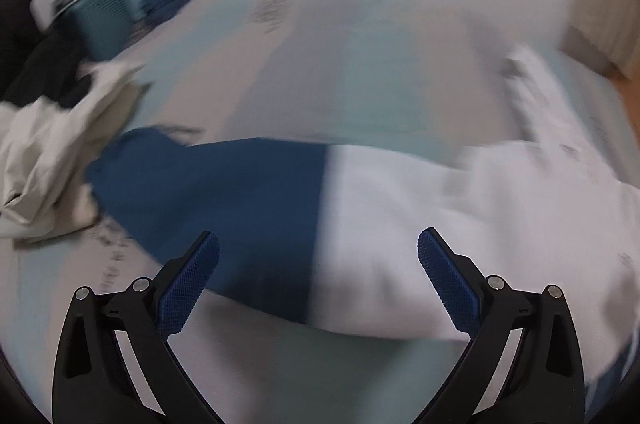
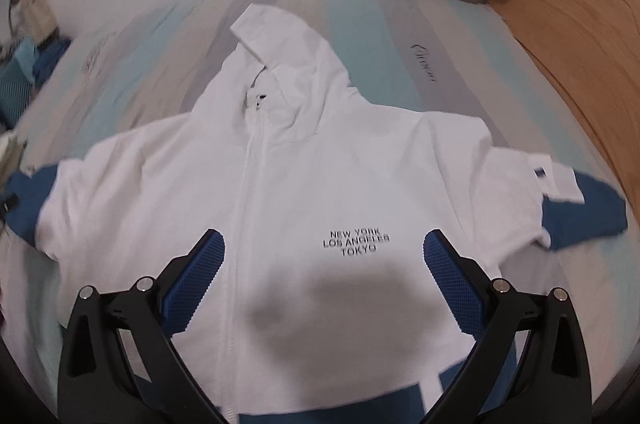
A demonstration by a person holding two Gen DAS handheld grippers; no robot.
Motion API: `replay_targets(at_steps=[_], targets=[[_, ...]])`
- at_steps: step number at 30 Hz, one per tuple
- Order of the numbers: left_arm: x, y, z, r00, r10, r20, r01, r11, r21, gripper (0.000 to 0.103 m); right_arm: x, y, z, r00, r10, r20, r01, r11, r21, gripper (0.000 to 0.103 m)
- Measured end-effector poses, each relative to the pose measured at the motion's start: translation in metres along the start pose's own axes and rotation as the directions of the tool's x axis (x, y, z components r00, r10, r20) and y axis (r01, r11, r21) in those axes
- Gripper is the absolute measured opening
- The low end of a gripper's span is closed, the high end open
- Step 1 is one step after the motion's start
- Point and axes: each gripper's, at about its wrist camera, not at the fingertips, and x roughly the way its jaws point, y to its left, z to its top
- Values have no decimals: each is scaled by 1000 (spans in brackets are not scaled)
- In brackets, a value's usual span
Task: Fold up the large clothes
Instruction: 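Move the left tool to the blue sleeve cuff and grasp it, then carry the blue sleeve with the left tool across the jacket body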
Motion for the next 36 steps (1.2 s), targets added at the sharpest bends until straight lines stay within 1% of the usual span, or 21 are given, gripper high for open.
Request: replay_targets(at_steps=[3, 4, 5, 6, 8, 9, 11, 13, 15, 18, 20, 22, 23, 24, 25, 26, 28, 30, 31, 34, 36], targets=[[31, 56, 8, 994, 99, -46, -103, 992, -72, 97, 13, 8, 14, 1000, 24, -21, -25, 998, -57, 96], [41, 75, 12, 990, 128, -66, -135, 985, -110, 97, 16, 10, 18, 999, 25, -23, -27, 997, -69, 96], [46, 89, 14, 987, 141, -76, -150, 980, -133, 97, 19, 14, 20, 999, 27, -26, -29, 996, -80, 96], [53, 107, 19, 981, 173, -84, -184, 971, -155, 97, 25, 18, 23, 999, 34, -35, -37, 995, -92, 96], [67, 127, 26, 974, 204, -102, -219, 959, -180, 97, 35, 24, 26, 998, 35, -52, -40, 994, -98, 96], [75, 139, 29, 967, 225, -121, -245, 949, -198, 97, 41, 28, 27, 997, 43, -64, -50, 994, -101, 96], [90, 155, 32, 961, 227, -156, -260, 935, -240, 97, 52, 34, 29, 995, 55, -80, -63, 992, -106, 96], [99, 158, 34, 956, 233, -176, -273, 928, -254, 97, 62, 42, 28, 995, 61, -82, -70, 990, -118, 96], [107, 154, 35, 956, 229, -182, -271, 928, -255, 97, 77, 43, 30, 996, 43, -82, -54, 988, -142, 96], [120, 148, 35, 954, 228, -193, -270, 935, -229, 96, 99, 31, 32, 995, 13, -101, -27, 990, -137, 96], [127, 151, 34, 957, 210, -198, -256, 936, -241, 94, 108, 20, 36, 994, 10, -113, -24, 993, -117, 96], [128, 156, 31, 967, 167, -190, -218, 931, -293, 77, 114, 5, 40, 992, 20, -127, -30, 996, -83, 96], [127, 158, 30, 970, 158, -184, -210, 927, -312, 73, 115, 0, 42, 991, 24, -129, -33, 997, -71, 96], [126, 158, 30, 970, 160, -182, -213, 922, -323, 62, 115, -5, 41, 992, 24, -128, -32, 998, -62, 96], [122, 156, 29, 971, 160, -177, -211, 922, -326, 51, 113, -11, 40, 992, 24, -126, -31, 998, -55, 96], [121, 154, 30, 973, 158, -170, -206, 925, -321, 45, 113, -14, 40, 992, 23, -125, -30, 998, -56, 96], [115, 146, 32, 973, 163, -163, -206, 932, -298, 22, 111, -21, 35, 992, 16, -128, -22, 999, -49, 96], [108, 139, 36, 974, 168, -151, -204, 940, -275, 10, 110, -28, 29, 991, 12, -137, -17, 999, -35, 96], [104, 133, 39, 975, 172, -139, -204, 945, -256, 8, 109, -31, 27, 990, 9, -140, -14, 999, -31, 96], [84, 111, 48, 985, 152, -83, -166, 965, -202, 7, 105, -43, 20, 990, 6, -143, -8, 1000, -12, 96], [64, 88, 53, 991, 124, -41, -129, 978, -164, 7, 104, -49, 19, 990, -1, -140, 0, 1000, -4, 96]])
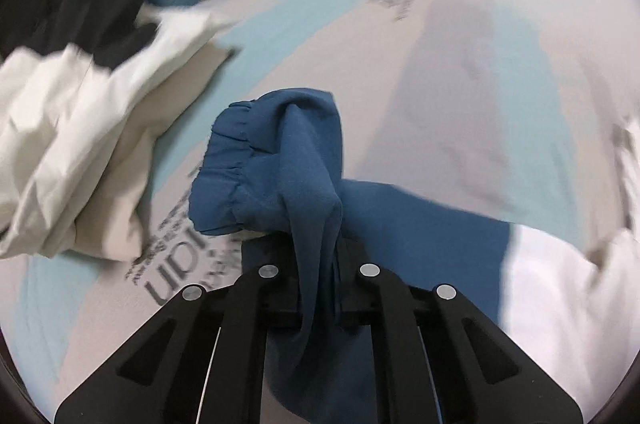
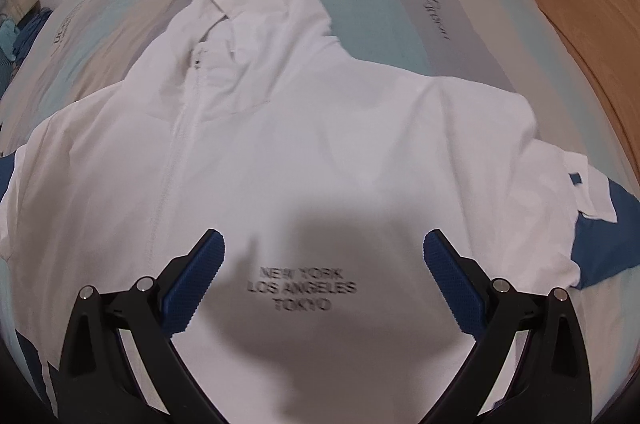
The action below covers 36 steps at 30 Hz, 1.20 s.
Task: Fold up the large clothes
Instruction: 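Carry the blue sleeve with the left tool across the jacket body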
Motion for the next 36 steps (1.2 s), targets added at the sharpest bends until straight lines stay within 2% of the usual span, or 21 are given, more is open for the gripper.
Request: replay_targets(at_steps=[3, 6, 11, 15, 20, 24, 29, 34, 36], targets=[[-33, -32, -1, 997, -53, 48, 51, 998, 46, 7, -5, -15, -2, 1000, -9, 13, 9, 1000, 24, 96], [-60, -70, -3, 991, -119, 57, 115, 991, 72, 7, -8, -30, -4, 1000, -11, 20, 10, 999, 47, 96], [-99, -156, -17, 972, -229, 50, 217, 959, 183, 6, -18, -64, -5, 998, -25, 56, 22, 998, 61, 96], [-134, -248, -39, 946, -318, 58, 291, 916, 276, 6, -23, -103, -7, 996, -46, 71, 41, 996, 79, 96], [-166, -381, -89, 905, -425, -10, 402, 848, 347, 6, -29, -155, -10, 992, -95, 81, 87, 991, 99, 96], [-182, -468, -133, 881, -469, -54, 448, 795, 409, 6, -31, -210, -12, 993, -102, 66, 92, 987, 135, 96], [-194, -552, -180, 869, -482, -109, 476, 755, 452, 6, -28, -263, -15, 991, -110, 73, 100, 987, 125, 96], [-200, -608, -214, 874, -471, -123, 463, 727, 507, 6, -17, -323, -23, 990, -130, 53, 120, 979, 162, 96], [-197, -624, -222, 881, -454, -134, 452, 725, 520, 6, -14, -340, -26, 989, -138, 52, 128, 978, 167, 96]])
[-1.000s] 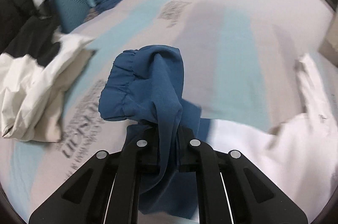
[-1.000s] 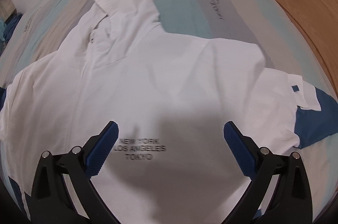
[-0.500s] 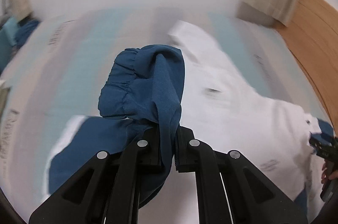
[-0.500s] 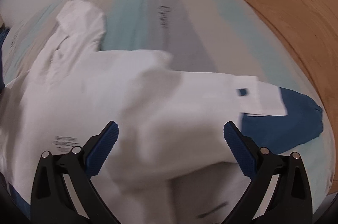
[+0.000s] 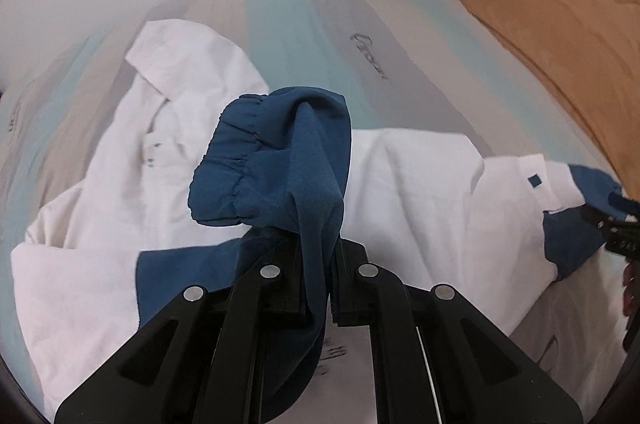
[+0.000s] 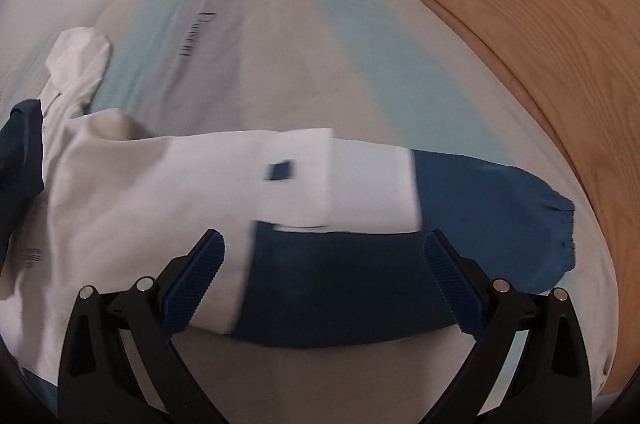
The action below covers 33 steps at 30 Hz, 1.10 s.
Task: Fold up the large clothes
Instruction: 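Carry the blue sleeve with the left tool across the jacket body, then open the left tool to release the sleeve while the right tool grasps the other blue cuff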
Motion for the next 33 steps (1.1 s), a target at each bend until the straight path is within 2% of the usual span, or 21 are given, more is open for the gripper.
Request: replay_targets(at_steps=[5, 8, 9, 10, 11, 13, 16, 20, 22, 26, 30, 33], targets=[[19, -21, 3, 999, 3, -43, -2, 1000, 18, 7, 12, -36, -3, 1000, -25, -4, 25, 1000, -1, 96], [29, -41, 4, 998, 7, -67, -4, 999, 47, 14, 15, -62, -6, 998, -62, -11, 62, 998, -4, 96], [32, -47, 3, 997, 5, -72, -2, 999, 52, 23, 15, -69, -7, 997, -73, -15, 73, 997, 0, 96], [35, -52, 2, 997, -5, -76, 9, 999, 52, 37, 17, -81, -9, 996, -90, -23, 91, 996, 8, 96], [36, -56, 2, 997, -13, -75, 17, 998, 53, 43, 18, -91, -11, 994, -103, -31, 104, 995, 14, 96], [37, -65, 1, 998, -14, -59, 17, 998, 57, 63, 21, -113, -15, 991, -130, -45, 131, 991, 29, 96], [40, -74, 1, 999, 7, -43, -4, 998, 65, 82, 26, -143, -19, 987, -148, -60, 151, 987, 56, 96], [47, -84, 6, 999, 12, -49, -8, 997, 73, 90, 29, -171, -23, 988, -132, -75, 139, 986, 92, 96], [49, -91, 9, 998, -12, -56, 16, 997, 73, 91, 28, -184, -25, 991, -110, -79, 119, 986, 119, 96], [49, -114, 14, 993, -98, -59, 102, 992, 79, 94, 29, -205, -27, 995, -37, -97, 55, 981, 185, 95], [39, -139, 15, 980, -194, -53, 198, 977, 82, 97, 31, -211, -25, 994, 39, -97, -17, 974, 224, 89], [25, -152, 15, 971, -234, -43, 238, 966, 103, 97, 32, -212, -22, 994, 49, -97, -27, 976, 217, 88]])
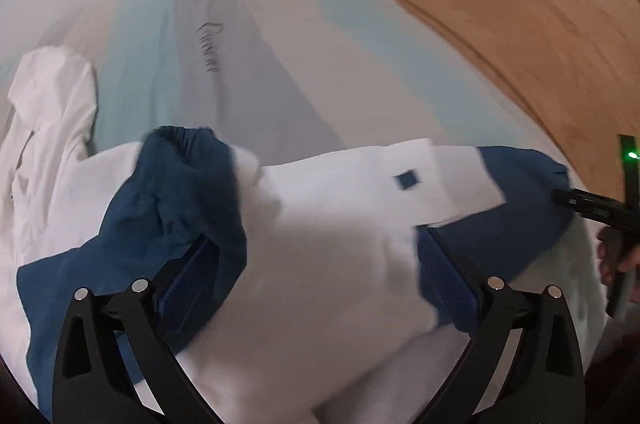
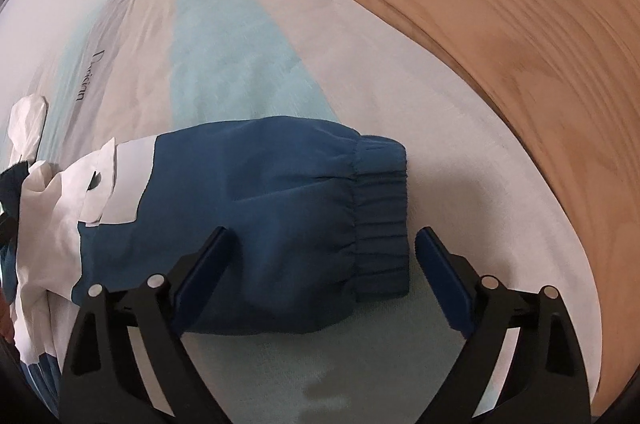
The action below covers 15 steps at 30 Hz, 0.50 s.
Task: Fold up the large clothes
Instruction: 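Open the left tool to release the sleeve while the right tool grasps the other blue cuff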
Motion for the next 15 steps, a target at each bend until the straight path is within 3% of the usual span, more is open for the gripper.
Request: replay_targets(at_steps=[6, 12, 15], targets=[[-27, -7, -3, 999, -22, 32, 21, 1000, 16, 97, 3, -4, 3, 1000, -13, -7, 13, 1000, 17, 88], [-55, -4, -4, 997, 11, 78, -16, 998, 60, 97, 6, -17, -2, 999, 12, -30, -10, 998, 68, 88], [-64, 4, -8, 996, 32, 88, -39, 996, 75, 97, 9, -17, -3, 999, 31, -44, -27, 996, 81, 83]])
